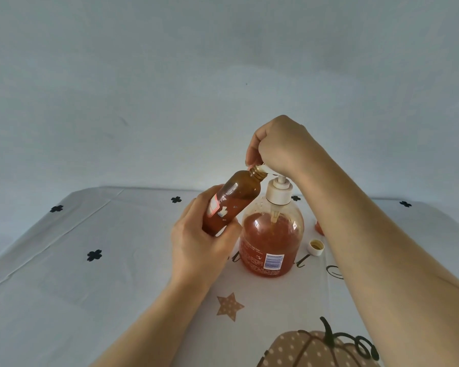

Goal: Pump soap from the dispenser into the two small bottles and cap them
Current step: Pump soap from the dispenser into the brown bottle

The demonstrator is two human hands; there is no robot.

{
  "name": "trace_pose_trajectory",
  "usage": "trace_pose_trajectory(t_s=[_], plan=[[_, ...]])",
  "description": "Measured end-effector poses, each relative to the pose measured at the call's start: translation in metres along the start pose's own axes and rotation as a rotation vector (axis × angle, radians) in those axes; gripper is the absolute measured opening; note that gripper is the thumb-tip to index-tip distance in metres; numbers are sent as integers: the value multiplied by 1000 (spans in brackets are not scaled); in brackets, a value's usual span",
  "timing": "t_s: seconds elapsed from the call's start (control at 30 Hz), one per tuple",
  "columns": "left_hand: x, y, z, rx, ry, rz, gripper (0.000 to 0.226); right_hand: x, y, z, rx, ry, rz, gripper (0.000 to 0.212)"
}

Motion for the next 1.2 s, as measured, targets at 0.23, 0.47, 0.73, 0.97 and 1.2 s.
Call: trace_pose_trajectory(t_s=[0.23,0.47,0.73,0.97,1.2], plan=[[0,0,-6,1,-63,-16,46,2,9,8,-21,27,18,35],[0,3,4,-25,12,-43,44,22,-9,1,-97,-15,202,39],[0,3,2,-34,17,-41,42,7,-6,2,-57,-4,142,42],[0,2,1,-20,-5,-33,40,0,-4,3,-59,-12,95,41],[0,3,0,-20,-7,-31,42,-2,-2,2,-45,-30,55,39]])
Point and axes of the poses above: each hand's wrist, its own x-axis away from the middle knuckle, its own y-axis out of the palm, z = x × y, the point moved 5 cm from there along -x, towards the middle knuckle, and after that the axes turned 13 degrees about -z, right-handed, at the moved point
